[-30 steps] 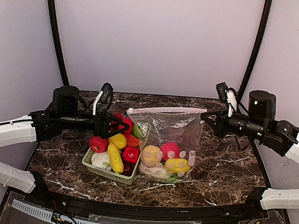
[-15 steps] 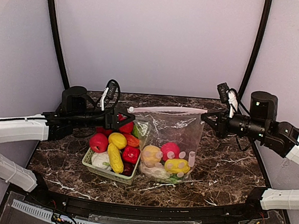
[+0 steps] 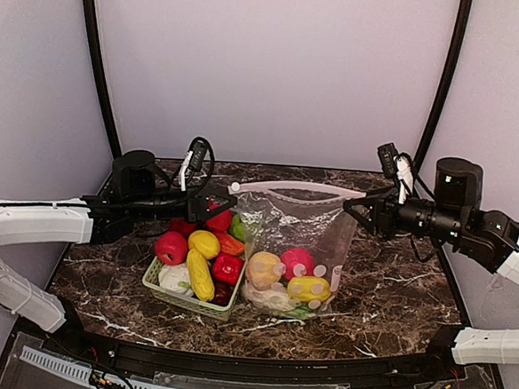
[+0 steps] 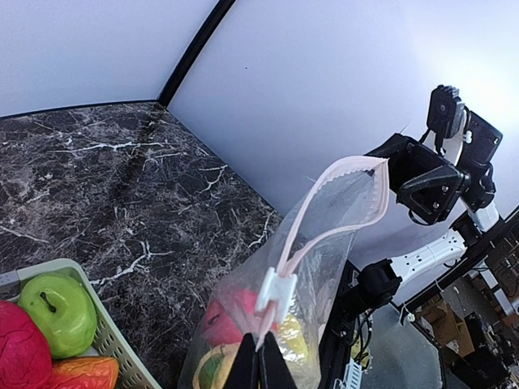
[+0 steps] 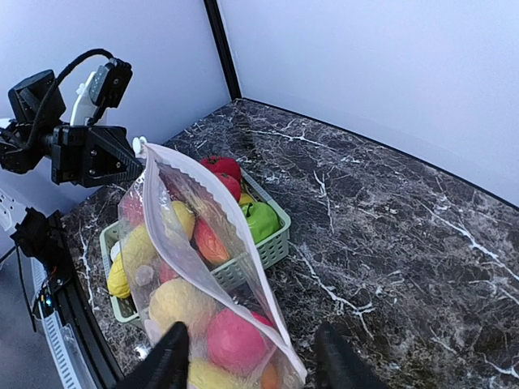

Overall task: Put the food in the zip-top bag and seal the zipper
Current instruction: Pass from the right arm to the left, then zip the zipper on the zipper food storage bag.

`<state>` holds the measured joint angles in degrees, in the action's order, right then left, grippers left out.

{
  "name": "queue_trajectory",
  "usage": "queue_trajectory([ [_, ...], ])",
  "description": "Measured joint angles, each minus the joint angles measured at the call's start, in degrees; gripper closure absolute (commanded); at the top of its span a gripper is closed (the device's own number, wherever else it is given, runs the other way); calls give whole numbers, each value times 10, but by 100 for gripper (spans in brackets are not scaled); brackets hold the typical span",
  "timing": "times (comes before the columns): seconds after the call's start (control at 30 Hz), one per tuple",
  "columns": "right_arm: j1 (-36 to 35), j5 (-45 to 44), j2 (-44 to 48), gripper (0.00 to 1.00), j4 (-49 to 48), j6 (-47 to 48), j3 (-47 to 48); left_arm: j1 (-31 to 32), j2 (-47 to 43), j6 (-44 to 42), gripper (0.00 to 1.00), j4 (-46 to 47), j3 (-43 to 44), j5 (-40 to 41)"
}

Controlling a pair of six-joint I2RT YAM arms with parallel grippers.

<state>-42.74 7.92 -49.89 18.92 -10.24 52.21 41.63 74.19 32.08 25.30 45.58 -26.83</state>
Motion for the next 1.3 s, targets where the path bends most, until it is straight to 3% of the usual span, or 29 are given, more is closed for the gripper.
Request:
queue_trajectory([
  [0.1,0,1,-7,20,19,11,27,0,5,-9,99,7,1,-16],
  [0.27,0,22,-67,20,46,42,136,0,12,-35,99,-4,17,-49],
  [0.63,-27,134,-265,40,92,106,297,0,15,-78,99,-51,60,-89],
  [0.73,-43,156,-303,55,99,117,313,1,18,-83,99,-58,66,-94],
  [1.0,-62,201,-369,57,101,134,360,8,23,-92,99,-65,70,-102],
  [1.3,-63,240,-431,69,101,152,406,14,31,-97,99,-71,86,-105],
])
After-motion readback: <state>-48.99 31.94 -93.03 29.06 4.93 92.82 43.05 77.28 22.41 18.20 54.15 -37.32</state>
